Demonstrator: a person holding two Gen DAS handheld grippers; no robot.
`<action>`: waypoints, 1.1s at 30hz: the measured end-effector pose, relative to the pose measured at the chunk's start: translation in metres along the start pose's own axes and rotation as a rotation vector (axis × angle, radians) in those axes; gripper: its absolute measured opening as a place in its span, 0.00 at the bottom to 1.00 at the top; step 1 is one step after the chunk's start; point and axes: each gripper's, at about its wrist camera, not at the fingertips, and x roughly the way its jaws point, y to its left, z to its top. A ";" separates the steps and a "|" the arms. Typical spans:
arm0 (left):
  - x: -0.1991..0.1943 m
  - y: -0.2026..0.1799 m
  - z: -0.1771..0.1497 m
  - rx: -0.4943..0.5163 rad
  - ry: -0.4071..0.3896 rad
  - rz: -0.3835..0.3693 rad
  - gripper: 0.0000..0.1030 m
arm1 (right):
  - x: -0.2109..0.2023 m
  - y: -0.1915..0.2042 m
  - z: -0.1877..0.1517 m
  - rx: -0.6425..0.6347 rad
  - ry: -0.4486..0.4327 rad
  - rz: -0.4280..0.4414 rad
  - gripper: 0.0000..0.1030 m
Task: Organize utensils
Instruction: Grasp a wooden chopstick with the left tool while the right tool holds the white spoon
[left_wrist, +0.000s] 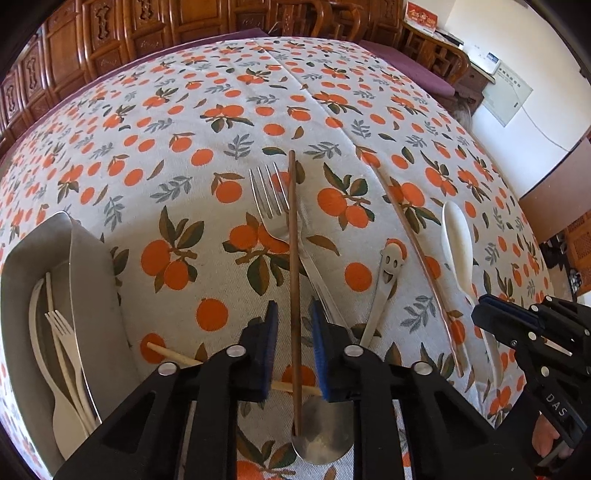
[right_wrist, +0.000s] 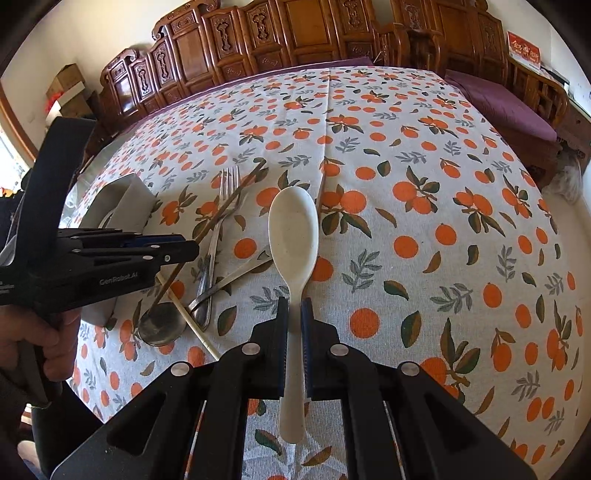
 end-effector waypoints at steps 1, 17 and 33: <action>0.001 0.001 0.000 -0.003 0.003 -0.003 0.07 | 0.000 0.001 0.000 -0.002 0.001 0.000 0.08; -0.044 0.002 -0.015 0.015 -0.065 -0.023 0.04 | -0.015 0.025 0.002 -0.032 -0.027 0.015 0.08; -0.113 0.036 -0.036 -0.026 -0.166 0.001 0.04 | -0.031 0.063 0.008 -0.075 -0.057 0.039 0.08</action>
